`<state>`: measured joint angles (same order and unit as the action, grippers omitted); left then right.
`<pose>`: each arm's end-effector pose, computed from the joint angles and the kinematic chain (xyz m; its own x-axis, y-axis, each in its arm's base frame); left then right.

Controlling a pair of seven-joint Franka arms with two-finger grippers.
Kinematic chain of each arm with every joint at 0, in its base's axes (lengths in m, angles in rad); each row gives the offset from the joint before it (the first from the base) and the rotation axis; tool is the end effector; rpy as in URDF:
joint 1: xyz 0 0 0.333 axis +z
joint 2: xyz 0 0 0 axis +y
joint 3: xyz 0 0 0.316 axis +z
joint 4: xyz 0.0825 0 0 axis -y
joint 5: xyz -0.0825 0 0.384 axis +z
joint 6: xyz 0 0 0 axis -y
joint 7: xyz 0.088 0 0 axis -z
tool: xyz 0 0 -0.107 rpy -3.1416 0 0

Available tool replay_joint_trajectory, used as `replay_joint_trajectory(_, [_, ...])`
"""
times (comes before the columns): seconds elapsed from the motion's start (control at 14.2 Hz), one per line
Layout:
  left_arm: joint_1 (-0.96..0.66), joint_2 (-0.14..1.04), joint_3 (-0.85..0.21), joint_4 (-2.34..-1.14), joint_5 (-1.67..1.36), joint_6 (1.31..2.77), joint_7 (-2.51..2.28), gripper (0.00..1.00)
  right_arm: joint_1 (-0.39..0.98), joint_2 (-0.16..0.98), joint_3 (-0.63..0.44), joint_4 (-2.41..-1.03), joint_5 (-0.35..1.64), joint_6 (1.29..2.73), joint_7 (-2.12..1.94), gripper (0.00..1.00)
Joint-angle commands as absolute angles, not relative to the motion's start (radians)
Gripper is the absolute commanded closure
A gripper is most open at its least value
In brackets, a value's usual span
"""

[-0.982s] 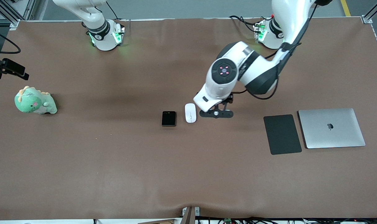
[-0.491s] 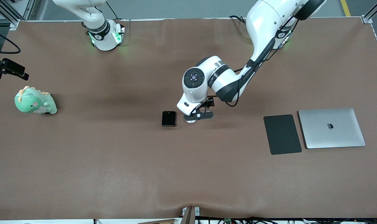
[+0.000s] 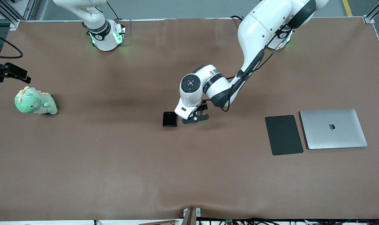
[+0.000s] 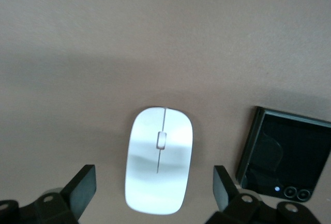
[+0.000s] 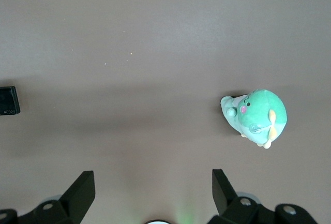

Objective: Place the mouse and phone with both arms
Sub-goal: 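Close the left gripper on the mouse while the right gripper reaches out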

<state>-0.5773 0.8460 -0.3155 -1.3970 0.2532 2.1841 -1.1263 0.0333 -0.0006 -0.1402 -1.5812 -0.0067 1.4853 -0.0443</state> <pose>0.4993 -0.5310 0.2145 0.9826 0.1829 -0.0333 0.1830 -0.9831 0.0009 0.5413 -0.0589 0.6129 0.9935 -0.0626 -0.0954 -0.0627 -0.9980 0.0024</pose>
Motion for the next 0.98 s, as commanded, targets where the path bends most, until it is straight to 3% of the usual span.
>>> replay_joint_trajectory(0.0, [-0.601,0.884,-0.301,-1.370,0.317,2.204,-1.163,0.00,0.022,0.043,-0.135,-1.552,-0.015,1.482,-0.046,0.00])
replay_joint_trajectory(0.35, [-0.601,0.891,-0.301,-1.373,0.337,2.204,-1.147,0.00,0.014,0.072,-0.135,-1.551,-0.014,1.491,-0.049,0.00])
replay_joint_trajectory(0.77, [-0.617,0.911,-0.301,-1.374,0.356,2.204,-1.147,0.07,0.014,0.118,-0.135,-1.552,-0.005,1.506,-0.048,0.00])
replay_joint_trajectory(0.91, [-0.618,0.913,-0.302,-1.374,0.357,2.204,-1.146,0.14,0.017,0.156,-0.135,-1.552,0.001,1.508,-0.040,0.00])
